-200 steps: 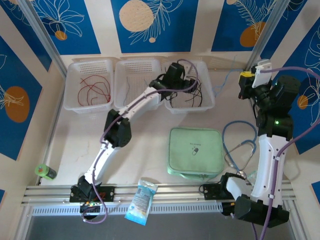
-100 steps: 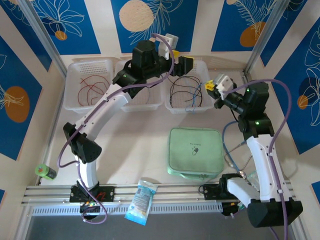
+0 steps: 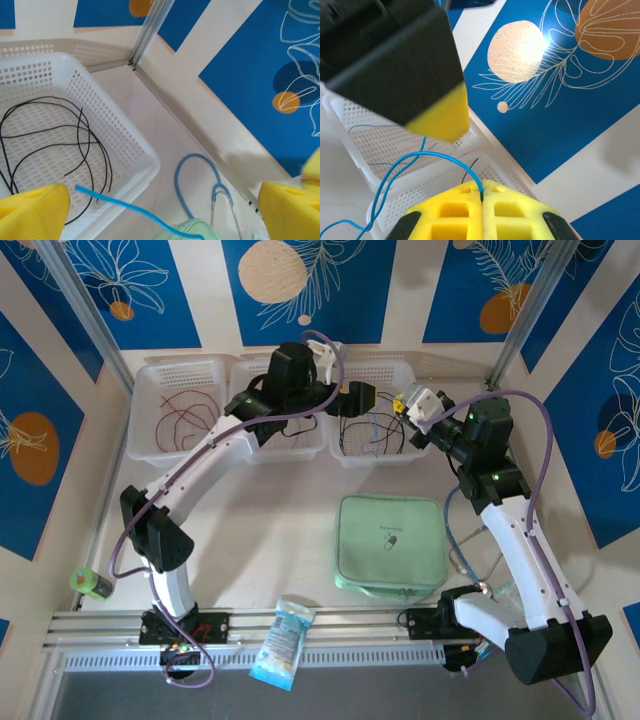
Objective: Untangle the cables
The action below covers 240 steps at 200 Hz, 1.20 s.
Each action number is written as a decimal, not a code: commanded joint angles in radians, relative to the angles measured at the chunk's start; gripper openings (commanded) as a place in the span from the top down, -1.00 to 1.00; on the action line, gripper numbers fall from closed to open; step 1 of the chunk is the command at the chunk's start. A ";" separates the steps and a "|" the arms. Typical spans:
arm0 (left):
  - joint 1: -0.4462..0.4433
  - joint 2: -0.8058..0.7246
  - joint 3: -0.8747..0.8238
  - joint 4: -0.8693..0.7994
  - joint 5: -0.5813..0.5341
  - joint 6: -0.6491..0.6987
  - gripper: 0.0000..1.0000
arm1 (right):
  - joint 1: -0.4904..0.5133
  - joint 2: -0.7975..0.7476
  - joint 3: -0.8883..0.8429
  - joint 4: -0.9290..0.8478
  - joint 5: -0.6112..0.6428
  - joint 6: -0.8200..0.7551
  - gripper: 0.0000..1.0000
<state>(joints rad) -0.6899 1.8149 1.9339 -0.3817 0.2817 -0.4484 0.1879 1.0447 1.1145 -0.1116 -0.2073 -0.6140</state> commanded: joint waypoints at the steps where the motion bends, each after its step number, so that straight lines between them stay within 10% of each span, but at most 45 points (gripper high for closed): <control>1: 0.012 -0.045 -0.025 0.078 0.061 -0.074 -0.91 | 0.006 0.005 0.022 0.050 0.031 -0.001 1.00; 141: 0.010 0.012 -0.105 0.334 0.150 -0.288 -0.68 | -0.006 -0.014 0.015 0.104 0.043 0.035 1.00; 162: 0.012 0.029 -0.108 0.348 0.145 -0.301 -0.35 | -0.009 -0.023 0.015 0.102 0.042 0.037 1.00; 193: 0.011 0.029 -0.122 0.346 0.108 -0.293 0.77 | -0.025 -0.035 0.013 0.084 0.051 0.033 1.00; 240: 0.011 -0.056 -0.208 0.465 0.066 -0.276 1.00 | -0.093 -0.018 0.039 0.005 0.094 0.136 1.00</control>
<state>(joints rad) -0.6849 1.8332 1.7580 -0.0208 0.3637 -0.7322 0.1253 1.0229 1.1198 -0.0536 -0.1478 -0.5606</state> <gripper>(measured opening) 0.055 0.049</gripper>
